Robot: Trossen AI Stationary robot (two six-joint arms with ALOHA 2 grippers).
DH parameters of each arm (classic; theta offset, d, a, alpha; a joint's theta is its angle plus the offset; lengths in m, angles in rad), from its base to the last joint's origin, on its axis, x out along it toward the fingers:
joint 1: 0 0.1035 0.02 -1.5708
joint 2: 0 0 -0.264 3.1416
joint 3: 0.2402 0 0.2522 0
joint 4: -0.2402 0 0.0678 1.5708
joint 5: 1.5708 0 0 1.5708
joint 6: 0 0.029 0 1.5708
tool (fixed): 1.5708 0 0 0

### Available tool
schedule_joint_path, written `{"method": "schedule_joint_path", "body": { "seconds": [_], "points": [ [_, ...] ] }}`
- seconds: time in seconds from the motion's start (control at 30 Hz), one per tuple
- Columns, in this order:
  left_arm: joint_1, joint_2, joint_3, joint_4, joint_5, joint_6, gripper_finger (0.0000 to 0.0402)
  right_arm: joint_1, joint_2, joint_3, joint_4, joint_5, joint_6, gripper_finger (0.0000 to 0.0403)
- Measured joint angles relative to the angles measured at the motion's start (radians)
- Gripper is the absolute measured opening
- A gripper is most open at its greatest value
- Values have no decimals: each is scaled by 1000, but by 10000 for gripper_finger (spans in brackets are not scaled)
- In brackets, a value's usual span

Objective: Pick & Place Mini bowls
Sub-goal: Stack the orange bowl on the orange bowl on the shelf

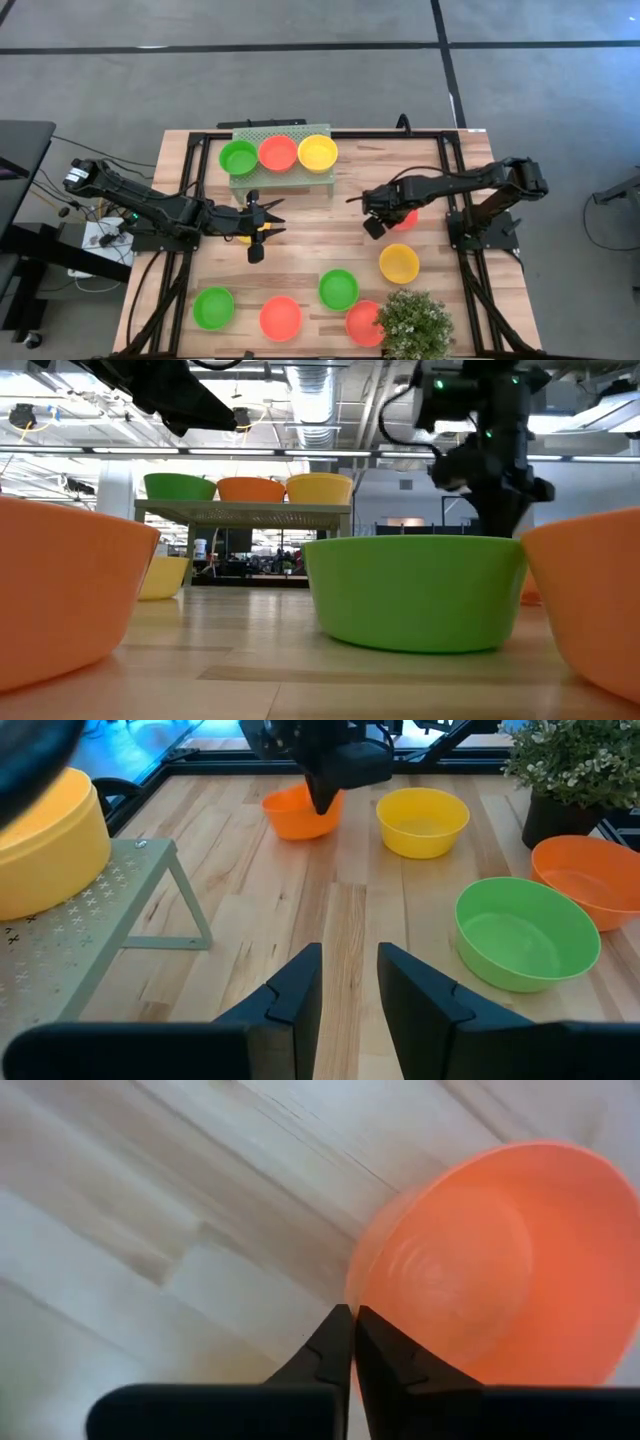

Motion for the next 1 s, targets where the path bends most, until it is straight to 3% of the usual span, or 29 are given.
{"method": "schedule_joint_path", "body": {
  "seconds": [0.47,0.7,0.8,1.0],
  "points": [
    [0,0,0,0,0,0,102,71,0,328,8,-27,-171,1],
    [-18,-16,1,-3,1,0,102,148,38,550,9,39,-289,1],
    [-32,-44,1,-17,2,0,102,153,114,678,0,53,-445,0],
    [-40,-155,1,-101,-35,0,102,114,311,981,-3,59,-914,0]
  ]
}}
